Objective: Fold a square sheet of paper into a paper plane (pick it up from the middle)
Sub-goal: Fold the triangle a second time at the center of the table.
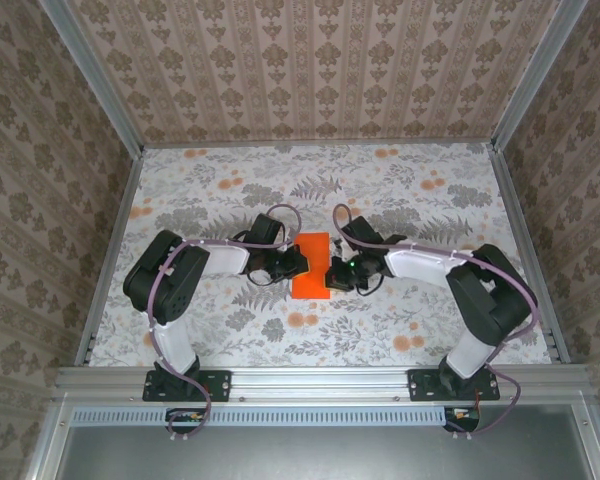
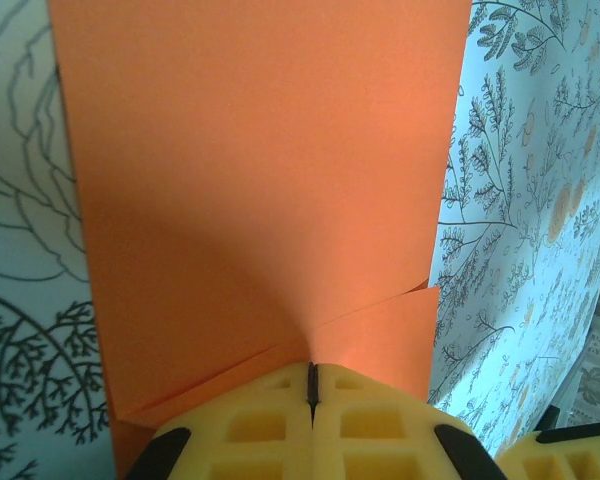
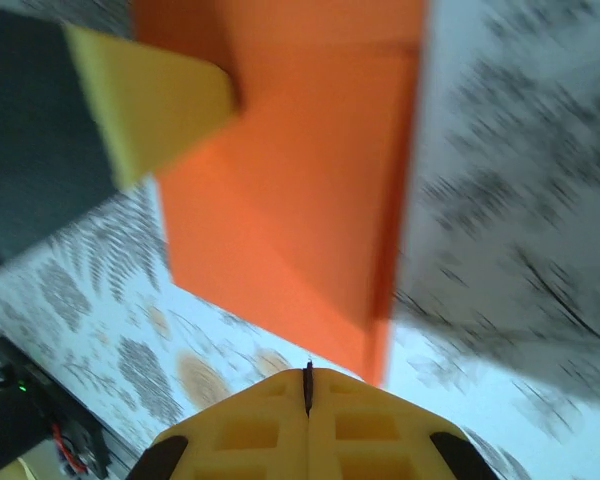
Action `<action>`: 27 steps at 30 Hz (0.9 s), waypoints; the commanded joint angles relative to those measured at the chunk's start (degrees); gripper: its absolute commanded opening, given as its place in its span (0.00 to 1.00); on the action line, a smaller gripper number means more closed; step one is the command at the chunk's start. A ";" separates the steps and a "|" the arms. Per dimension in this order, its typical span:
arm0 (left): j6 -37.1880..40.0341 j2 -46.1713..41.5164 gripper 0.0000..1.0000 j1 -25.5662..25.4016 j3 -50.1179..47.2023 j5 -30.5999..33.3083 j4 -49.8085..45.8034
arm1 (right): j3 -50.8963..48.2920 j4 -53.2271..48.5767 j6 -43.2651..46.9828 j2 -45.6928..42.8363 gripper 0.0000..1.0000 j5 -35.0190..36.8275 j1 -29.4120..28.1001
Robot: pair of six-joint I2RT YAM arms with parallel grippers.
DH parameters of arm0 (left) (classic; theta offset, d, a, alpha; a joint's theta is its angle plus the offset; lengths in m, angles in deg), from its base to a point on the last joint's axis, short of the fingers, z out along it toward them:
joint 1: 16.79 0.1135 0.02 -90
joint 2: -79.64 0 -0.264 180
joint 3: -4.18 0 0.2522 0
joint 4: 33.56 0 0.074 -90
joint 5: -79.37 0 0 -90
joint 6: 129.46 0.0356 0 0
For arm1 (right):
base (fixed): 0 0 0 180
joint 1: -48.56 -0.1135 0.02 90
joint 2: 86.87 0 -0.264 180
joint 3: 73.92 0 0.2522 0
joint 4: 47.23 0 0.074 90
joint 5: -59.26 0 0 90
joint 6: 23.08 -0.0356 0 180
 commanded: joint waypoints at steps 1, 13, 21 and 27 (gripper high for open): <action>0.28 4.76 0.00 -0.30 -2.85 6.56 -9.92 | 3.61 2.54 -1.58 4.57 0.00 -1.10 -1.28; 0.15 4.90 0.00 -0.48 -2.83 6.58 -9.85 | 6.20 5.15 -4.50 12.41 0.00 -0.49 -1.77; 0.20 5.20 0.00 -0.24 -3.55 7.29 -10.02 | -1.52 4.88 -4.21 8.97 0.00 0.07 -1.11; 0.29 5.05 0.00 -0.10 -3.78 6.33 -8.89 | -11.68 7.29 -4.25 0.07 0.00 -0.23 -0.54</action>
